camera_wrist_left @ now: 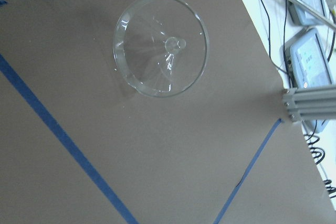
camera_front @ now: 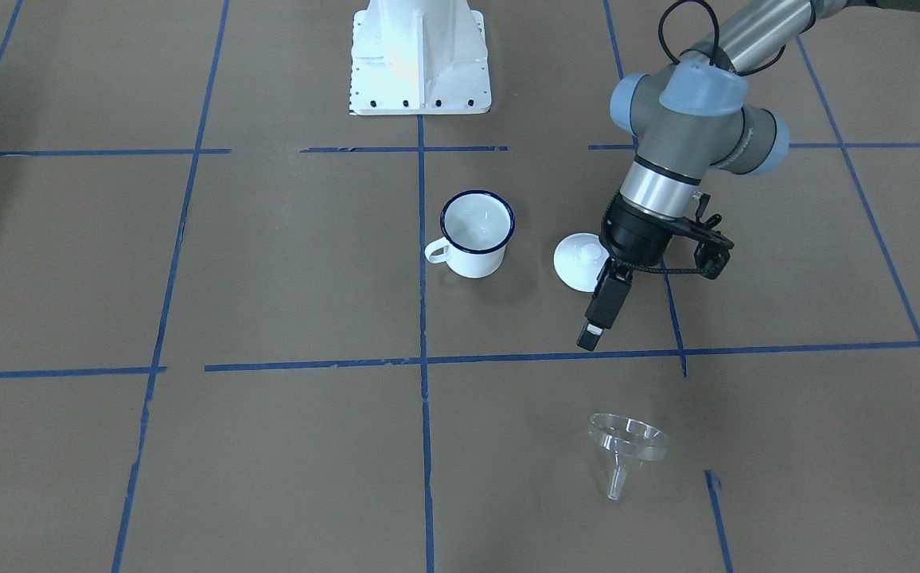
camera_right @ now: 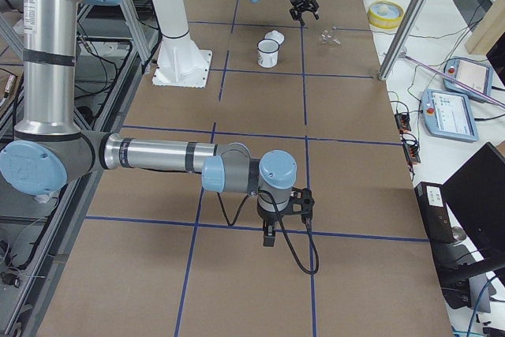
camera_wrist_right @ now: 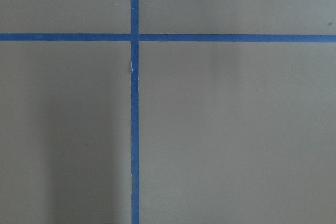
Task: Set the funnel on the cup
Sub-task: 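Move the left gripper to the clear glass funnel, then grasp the glass funnel's rim with the left gripper and lift it, then carry the held funnel over the open mug with the left gripper, then lower the funnel into the mug's mouth and open the left gripper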
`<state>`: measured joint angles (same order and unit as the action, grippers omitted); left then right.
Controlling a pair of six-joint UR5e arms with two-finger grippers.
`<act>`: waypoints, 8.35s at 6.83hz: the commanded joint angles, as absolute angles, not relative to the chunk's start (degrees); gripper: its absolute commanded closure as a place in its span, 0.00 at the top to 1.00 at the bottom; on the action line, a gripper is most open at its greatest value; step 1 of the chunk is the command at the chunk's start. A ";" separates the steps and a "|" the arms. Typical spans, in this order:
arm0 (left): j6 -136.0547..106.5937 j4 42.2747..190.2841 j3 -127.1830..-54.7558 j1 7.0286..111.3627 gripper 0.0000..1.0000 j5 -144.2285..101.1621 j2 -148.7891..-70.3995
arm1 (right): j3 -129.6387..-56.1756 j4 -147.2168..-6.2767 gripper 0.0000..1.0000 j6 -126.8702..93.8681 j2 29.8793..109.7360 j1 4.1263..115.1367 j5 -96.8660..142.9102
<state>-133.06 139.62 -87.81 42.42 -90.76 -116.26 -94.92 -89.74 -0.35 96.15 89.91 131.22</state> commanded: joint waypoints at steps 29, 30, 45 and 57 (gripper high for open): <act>-120.98 91.41 -111.35 44.85 0.00 -103.95 -129.52 | -94.92 -89.74 1.00 -0.35 96.15 89.91 131.22; -117.54 84.27 -111.53 42.04 0.00 -104.50 -132.51 | -94.92 -89.74 1.00 -0.35 96.15 89.91 131.22; -84.82 56.05 -83.41 31.13 0.00 -111.80 -152.34 | -94.92 -89.74 1.00 -0.35 96.15 89.91 131.22; -84.81 62.84 -79.89 31.64 1.00 -111.27 -152.14 | -94.92 -89.74 1.00 -0.35 96.15 89.91 131.22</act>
